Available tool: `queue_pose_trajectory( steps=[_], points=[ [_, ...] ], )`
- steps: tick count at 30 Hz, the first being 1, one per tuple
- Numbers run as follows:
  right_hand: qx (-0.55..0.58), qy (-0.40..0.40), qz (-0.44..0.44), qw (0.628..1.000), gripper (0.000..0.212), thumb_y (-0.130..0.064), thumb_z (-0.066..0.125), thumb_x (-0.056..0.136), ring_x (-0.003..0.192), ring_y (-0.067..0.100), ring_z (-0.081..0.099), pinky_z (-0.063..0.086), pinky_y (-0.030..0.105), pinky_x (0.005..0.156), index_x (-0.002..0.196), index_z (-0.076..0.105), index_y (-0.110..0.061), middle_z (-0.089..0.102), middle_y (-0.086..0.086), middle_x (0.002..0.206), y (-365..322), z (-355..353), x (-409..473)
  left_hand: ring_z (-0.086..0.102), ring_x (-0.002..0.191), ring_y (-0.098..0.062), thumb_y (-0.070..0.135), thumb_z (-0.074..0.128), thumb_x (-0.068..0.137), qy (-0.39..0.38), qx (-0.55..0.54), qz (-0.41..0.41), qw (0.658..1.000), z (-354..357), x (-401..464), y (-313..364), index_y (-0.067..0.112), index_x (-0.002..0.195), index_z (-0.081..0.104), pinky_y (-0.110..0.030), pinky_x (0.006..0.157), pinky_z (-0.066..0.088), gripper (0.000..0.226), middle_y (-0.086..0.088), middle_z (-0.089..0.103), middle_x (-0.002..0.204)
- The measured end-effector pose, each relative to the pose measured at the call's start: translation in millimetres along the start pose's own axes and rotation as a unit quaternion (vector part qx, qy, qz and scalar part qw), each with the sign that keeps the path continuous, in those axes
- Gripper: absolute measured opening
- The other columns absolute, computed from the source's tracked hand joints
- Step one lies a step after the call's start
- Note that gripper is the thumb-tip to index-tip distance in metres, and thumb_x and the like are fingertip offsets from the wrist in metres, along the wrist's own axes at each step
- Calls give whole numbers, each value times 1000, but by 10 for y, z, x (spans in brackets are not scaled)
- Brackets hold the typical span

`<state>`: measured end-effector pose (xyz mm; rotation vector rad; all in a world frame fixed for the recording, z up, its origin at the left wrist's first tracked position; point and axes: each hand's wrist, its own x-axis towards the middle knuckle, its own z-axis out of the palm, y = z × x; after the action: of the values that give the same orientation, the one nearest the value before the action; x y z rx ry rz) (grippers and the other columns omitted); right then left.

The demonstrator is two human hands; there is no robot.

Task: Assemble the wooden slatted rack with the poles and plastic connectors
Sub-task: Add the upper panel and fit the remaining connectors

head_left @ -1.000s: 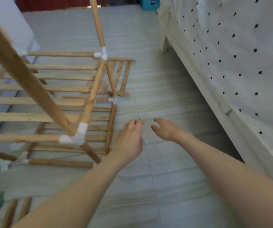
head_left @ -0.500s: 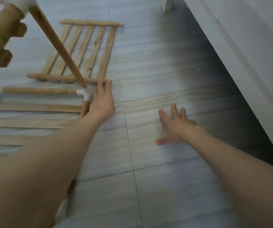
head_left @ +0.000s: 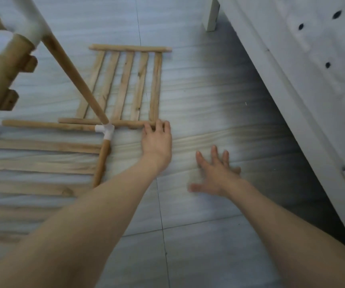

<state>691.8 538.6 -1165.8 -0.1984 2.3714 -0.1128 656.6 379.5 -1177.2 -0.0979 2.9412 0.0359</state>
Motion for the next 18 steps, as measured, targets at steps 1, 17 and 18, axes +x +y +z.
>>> queue_pose_trajectory(
  steps=[1,17,18],
  points=[
    [23,22,-1,999,88,-58,54,84,142,35,-17,13,64,108,149,0,-34,-22,5,156,14,1,-2,24,132,-45,7,45,90,6,0,18,1000,8,-81,54,9,143,19,-43,106,27,59,-13,21,150],
    [73,136,-99,983,58,-24,39,99,145,21,11,10,27,116,150,14,-15,11,8,158,94,853,-1126,-5,146,-23,1,37,92,-86,-81,140,983,397,-2198,-42,2,147,16,-29,112,27,59,-8,13,153],
    [29,120,-113,986,59,-26,38,99,144,23,11,10,30,117,150,12,-16,9,8,158,7,930,-1240,-4,146,-20,1,35,93,-96,-95,141,981,414,-2362,-99,3,147,20,-28,110,31,56,-5,14,153]
  ],
)
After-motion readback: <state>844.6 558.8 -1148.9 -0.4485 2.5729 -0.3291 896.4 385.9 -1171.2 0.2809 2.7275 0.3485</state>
